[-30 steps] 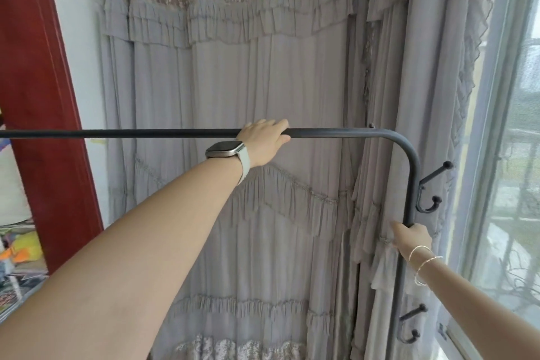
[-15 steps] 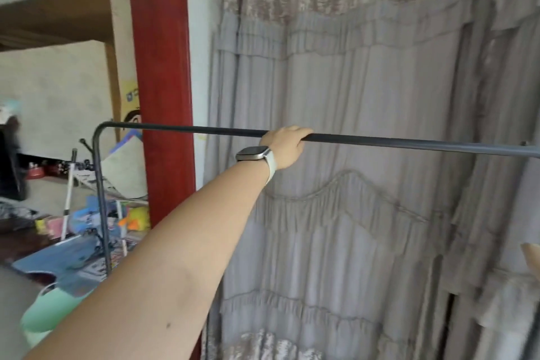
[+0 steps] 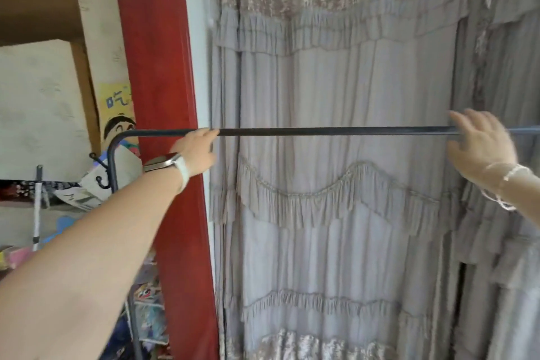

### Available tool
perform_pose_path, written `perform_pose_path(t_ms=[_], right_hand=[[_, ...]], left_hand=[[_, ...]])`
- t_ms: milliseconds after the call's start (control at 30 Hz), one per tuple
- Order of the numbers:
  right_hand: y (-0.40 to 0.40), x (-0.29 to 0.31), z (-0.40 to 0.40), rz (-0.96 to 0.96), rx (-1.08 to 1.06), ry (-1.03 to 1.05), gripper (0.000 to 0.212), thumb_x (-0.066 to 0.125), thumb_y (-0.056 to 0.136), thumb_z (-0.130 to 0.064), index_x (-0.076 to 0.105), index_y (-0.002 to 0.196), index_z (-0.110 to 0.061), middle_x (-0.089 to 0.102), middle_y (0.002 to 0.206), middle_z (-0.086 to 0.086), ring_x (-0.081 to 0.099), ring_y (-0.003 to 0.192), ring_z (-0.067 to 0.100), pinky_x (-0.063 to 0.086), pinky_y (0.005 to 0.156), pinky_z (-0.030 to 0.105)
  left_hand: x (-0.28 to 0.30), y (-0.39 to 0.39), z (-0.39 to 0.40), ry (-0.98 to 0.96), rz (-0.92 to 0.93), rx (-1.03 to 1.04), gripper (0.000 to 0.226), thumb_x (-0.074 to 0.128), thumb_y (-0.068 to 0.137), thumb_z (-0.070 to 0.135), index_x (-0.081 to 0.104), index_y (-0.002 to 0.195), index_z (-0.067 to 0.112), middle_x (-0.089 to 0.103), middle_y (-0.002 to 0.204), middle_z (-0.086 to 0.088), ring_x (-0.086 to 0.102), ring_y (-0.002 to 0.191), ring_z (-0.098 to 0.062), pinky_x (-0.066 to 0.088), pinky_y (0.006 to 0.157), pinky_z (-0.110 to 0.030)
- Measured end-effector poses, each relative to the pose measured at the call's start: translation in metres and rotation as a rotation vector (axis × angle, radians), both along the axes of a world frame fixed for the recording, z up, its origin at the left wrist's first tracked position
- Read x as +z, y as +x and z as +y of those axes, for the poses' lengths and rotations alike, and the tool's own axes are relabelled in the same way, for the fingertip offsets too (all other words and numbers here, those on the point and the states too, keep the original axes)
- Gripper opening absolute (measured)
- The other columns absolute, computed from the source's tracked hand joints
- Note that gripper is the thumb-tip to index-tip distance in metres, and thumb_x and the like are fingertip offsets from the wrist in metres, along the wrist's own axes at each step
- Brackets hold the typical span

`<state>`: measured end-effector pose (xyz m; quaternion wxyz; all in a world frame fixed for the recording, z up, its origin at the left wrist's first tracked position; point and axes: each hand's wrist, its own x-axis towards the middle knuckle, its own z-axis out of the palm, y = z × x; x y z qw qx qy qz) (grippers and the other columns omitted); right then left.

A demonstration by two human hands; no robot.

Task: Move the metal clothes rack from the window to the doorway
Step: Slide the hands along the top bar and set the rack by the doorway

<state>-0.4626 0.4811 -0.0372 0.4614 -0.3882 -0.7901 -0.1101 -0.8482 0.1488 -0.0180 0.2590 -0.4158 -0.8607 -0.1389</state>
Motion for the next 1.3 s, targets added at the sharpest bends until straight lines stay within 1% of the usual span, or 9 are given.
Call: perform_pose_path(t_ms=[67, 133, 300, 567, 667, 767, 900, 1000, 1300], right_hand=[[-0.022, 0.009, -0.018, -0.157, 0.025, 0.041, 0.057, 0.051, 0.085, -0.020, 0.045, 0.140, -0.009, 0.046, 0.142, 0.023, 0.037, 0.131, 0.043, 0.032, 0.106, 0.052], [-0.040, 0.011, -0.026, -0.226, 0.036, 0.024, 0.060, 0.053, 0.088, -0.021, 0.038, 0.146, -0.018, 0.040, 0.150, 0.017, 0.030, 0.139, 0.038, 0.026, 0.110, 0.049], [-0.073, 0.017, -0.034, -0.331, 0.038, -0.036, 0.058, 0.040, 0.094, -0.028, 0.027, 0.150, -0.026, 0.033, 0.155, 0.009, 0.021, 0.145, 0.031, 0.015, 0.116, 0.050], [-0.113, 0.023, -0.025, -0.427, 0.065, -0.081, 0.046, 0.033, 0.096, -0.036, 0.040, 0.140, -0.025, 0.053, 0.138, 0.004, 0.042, 0.130, 0.027, 0.026, 0.109, 0.051], [-0.120, 0.021, -0.021, -0.418, 0.053, -0.072, 0.043, 0.030, 0.096, -0.041, 0.047, 0.131, -0.022, 0.060, 0.121, 0.006, 0.051, 0.117, 0.030, 0.026, 0.108, 0.052], [-0.121, 0.022, -0.017, -0.391, 0.027, -0.077, 0.046, 0.028, 0.095, -0.052, 0.053, 0.116, -0.019, 0.061, 0.104, 0.008, 0.053, 0.103, 0.034, 0.032, 0.100, 0.049], [-0.125, 0.022, -0.014, -0.380, 0.019, -0.057, 0.048, 0.026, 0.094, -0.057, 0.052, 0.107, -0.019, 0.057, 0.096, 0.007, 0.052, 0.097, 0.034, 0.034, 0.095, 0.048], [-0.138, 0.025, -0.021, -0.397, 0.070, -0.014, 0.047, 0.026, 0.094, -0.055, 0.051, 0.103, -0.017, 0.057, 0.095, 0.006, 0.055, 0.096, 0.033, 0.037, 0.092, 0.047], [-0.200, 0.025, -0.057, -0.418, 0.189, 0.052, 0.045, 0.024, 0.097, -0.049, 0.049, 0.111, -0.015, 0.061, 0.105, 0.009, 0.054, 0.100, 0.033, 0.039, 0.086, 0.046]], left_hand=[[-0.003, -0.017, -0.015, 0.021, -0.003, 0.019, 0.065, 0.049, 0.089, 0.014, 0.026, 0.150, 0.016, 0.025, 0.158, -0.010, 0.027, 0.142, -0.029, 0.031, 0.110, -0.041], [-0.007, -0.027, -0.025, 0.022, -0.003, 0.035, 0.066, 0.049, 0.090, 0.015, 0.023, 0.151, 0.017, 0.022, 0.159, -0.011, 0.023, 0.144, -0.029, 0.028, 0.112, -0.041], [-0.014, -0.042, -0.032, 0.023, -0.036, 0.045, 0.068, 0.047, 0.093, 0.020, 0.015, 0.153, 0.022, 0.014, 0.161, -0.008, 0.015, 0.147, -0.027, 0.023, 0.115, -0.043], [-0.012, -0.052, -0.015, 0.062, 0.022, 0.016, 0.063, 0.046, 0.095, 0.018, 0.020, 0.152, 0.021, 0.021, 0.159, -0.010, 0.019, 0.146, -0.028, 0.023, 0.115, -0.043], [-0.013, -0.055, -0.005, 0.081, 0.077, -0.005, 0.059, 0.047, 0.095, 0.020, 0.027, 0.150, 0.019, 0.030, 0.155, -0.011, 0.026, 0.142, -0.030, 0.023, 0.114, -0.044], [-0.015, -0.056, 0.005, 0.082, 0.098, -0.027, 0.054, 0.048, 0.095, 0.027, 0.034, 0.147, 0.019, 0.038, 0.150, -0.014, 0.035, 0.136, -0.032, 0.025, 0.112, -0.044], [-0.012, -0.054, 0.015, 0.129, 0.076, -0.022, 0.053, 0.050, 0.094, 0.033, 0.038, 0.145, 0.022, 0.044, 0.136, -0.017, 0.046, 0.122, -0.036, 0.035, 0.101, -0.044], [-0.009, -0.053, 0.019, 0.157, 0.044, -0.014, 0.050, 0.049, 0.094, 0.033, 0.040, 0.142, 0.023, 0.045, 0.130, -0.016, 0.050, 0.114, -0.038, 0.043, 0.093, -0.046], [-0.007, -0.059, 0.022, 0.159, 0.067, -0.013, 0.046, 0.047, 0.096, 0.027, 0.044, 0.141, 0.017, 0.052, 0.130, -0.012, 0.048, 0.119, -0.032, 0.042, 0.093, -0.045]])
